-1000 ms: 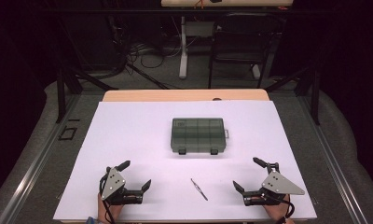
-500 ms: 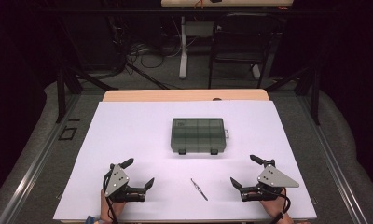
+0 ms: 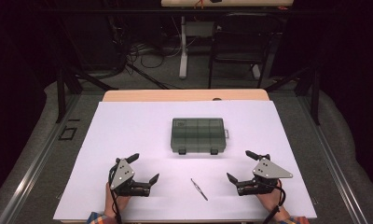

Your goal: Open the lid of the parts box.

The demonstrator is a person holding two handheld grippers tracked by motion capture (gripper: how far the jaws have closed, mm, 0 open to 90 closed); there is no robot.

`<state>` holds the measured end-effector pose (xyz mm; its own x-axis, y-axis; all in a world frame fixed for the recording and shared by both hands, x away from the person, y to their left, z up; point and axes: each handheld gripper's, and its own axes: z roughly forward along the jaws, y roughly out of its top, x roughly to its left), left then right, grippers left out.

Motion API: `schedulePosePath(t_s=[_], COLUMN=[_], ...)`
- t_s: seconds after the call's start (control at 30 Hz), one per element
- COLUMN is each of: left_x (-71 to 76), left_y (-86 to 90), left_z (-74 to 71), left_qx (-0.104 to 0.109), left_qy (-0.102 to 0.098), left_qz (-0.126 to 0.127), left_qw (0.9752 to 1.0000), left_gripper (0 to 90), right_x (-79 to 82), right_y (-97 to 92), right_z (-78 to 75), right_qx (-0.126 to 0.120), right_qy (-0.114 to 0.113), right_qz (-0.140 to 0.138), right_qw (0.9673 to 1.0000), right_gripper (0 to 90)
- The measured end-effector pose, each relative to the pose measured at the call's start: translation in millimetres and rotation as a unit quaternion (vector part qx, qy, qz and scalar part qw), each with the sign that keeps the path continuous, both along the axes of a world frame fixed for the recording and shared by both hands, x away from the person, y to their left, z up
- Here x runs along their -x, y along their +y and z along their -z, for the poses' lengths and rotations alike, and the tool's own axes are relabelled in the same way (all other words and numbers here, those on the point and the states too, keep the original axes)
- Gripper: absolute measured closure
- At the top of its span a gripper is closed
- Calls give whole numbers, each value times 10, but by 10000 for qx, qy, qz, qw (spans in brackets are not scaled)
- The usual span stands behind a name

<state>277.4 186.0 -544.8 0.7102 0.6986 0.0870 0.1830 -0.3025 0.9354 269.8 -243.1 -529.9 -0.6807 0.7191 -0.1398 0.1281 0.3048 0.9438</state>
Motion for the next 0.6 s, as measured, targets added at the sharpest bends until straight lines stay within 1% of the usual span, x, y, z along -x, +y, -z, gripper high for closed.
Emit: schedulePosePath(t_s=[0.37,0.43,0.5,0.6], left_x=[-131,-176,-191,-242], left_y=[-79,-102,-109,-135], left_z=[-39,-53,-58,-75], left_qx=[-81,-74,-68,-67], left_qy=[52,82,81,90], left_qz=[99,136,148,187], left_qw=[9999,9998,9998,9998], left_gripper=[0,0,0,0], right_x=[-168,-216,-246,-280], right_y=[28,38,47,57], right_z=[-1,-6,-13,-23], right_qx=[56,66,76,73], right_qy=[144,203,232,238], right_qz=[-6,-15,-27,-45], right_qw=[9999,9998,9997,9997], right_gripper=[0,0,0,0])
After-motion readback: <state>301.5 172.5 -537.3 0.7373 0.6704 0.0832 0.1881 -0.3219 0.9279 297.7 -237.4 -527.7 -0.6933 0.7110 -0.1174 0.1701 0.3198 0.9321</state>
